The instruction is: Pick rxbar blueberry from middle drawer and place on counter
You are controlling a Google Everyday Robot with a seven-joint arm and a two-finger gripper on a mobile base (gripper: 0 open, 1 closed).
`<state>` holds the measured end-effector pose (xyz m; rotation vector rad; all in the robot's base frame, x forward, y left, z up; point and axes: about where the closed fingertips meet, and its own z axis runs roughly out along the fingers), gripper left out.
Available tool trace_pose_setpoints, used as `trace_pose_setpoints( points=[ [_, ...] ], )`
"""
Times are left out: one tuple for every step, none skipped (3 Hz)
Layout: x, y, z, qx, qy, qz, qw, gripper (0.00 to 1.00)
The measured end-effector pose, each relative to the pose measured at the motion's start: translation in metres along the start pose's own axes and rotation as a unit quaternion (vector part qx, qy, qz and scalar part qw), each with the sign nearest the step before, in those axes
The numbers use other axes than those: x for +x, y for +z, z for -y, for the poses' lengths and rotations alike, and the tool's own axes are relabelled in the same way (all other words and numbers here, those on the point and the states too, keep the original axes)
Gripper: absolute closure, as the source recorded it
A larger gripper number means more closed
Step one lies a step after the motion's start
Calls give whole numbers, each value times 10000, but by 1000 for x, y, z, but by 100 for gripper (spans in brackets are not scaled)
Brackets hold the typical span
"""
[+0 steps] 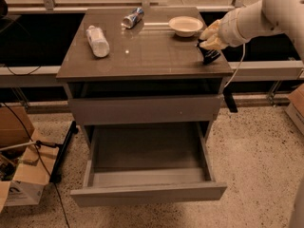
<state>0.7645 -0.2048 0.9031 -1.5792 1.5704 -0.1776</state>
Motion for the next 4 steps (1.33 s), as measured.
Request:
trace_pose_setpoints(
  points=[
    [0,5,1,-12,11,23,10000,34],
    [-1,9,-1,-34,11,34,10000,13],
    [-1,12,-2,-56,11,43,10000,0],
    [-1,12,-2,-56,11,43,10000,0]
  ],
)
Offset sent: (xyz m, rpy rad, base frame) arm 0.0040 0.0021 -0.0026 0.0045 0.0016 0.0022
